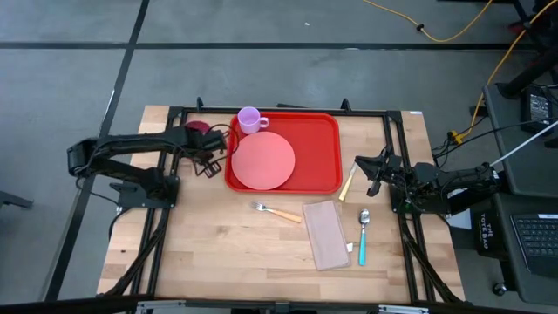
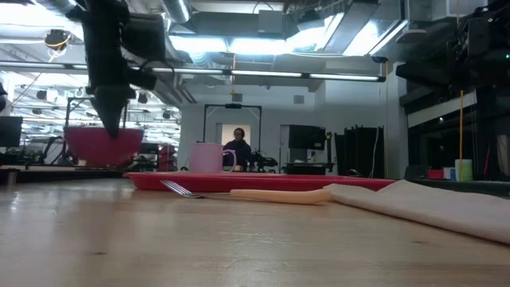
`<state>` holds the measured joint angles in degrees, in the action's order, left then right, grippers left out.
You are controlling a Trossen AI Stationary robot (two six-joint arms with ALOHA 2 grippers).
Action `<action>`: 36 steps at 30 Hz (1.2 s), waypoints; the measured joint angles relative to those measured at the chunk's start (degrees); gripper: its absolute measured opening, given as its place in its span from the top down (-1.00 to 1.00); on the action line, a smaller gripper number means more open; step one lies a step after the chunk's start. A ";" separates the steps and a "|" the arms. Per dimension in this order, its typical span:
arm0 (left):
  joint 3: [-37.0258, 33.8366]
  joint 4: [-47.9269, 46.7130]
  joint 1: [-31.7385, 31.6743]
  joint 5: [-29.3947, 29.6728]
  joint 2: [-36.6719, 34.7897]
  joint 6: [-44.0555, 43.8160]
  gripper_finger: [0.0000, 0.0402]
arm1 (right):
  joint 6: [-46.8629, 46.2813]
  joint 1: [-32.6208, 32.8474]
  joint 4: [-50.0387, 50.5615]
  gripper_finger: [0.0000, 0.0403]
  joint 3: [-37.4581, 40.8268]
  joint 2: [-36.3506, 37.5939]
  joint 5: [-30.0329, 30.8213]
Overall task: Set up tray
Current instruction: Put the purple bowl on the pink plate on the red serving tray
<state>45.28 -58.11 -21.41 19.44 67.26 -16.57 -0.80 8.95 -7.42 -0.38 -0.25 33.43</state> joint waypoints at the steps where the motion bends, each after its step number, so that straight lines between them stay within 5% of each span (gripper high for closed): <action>1: 0.00 0.04 0.18 -0.02 -1.31 0.25 0.98 | 0.00 0.00 0.00 0.76 0.00 0.02 0.00; 12: 2.04 8.40 4.72 -4.44 -7.11 6.64 0.98 | -0.11 0.02 -0.02 0.76 0.00 0.00 2.93; 22: 15.51 8.59 7.95 -4.63 7.77 23.25 0.98 | -0.07 0.02 -0.02 0.76 0.00 0.01 2.91; 36: 25.75 8.41 8.00 -17.19 26.69 37.93 0.98 | 1.27 0.02 -0.02 0.76 0.00 0.02 2.45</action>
<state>71.02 -49.69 -13.41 2.25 93.94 21.36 0.47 8.97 -7.44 -0.38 -0.23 35.88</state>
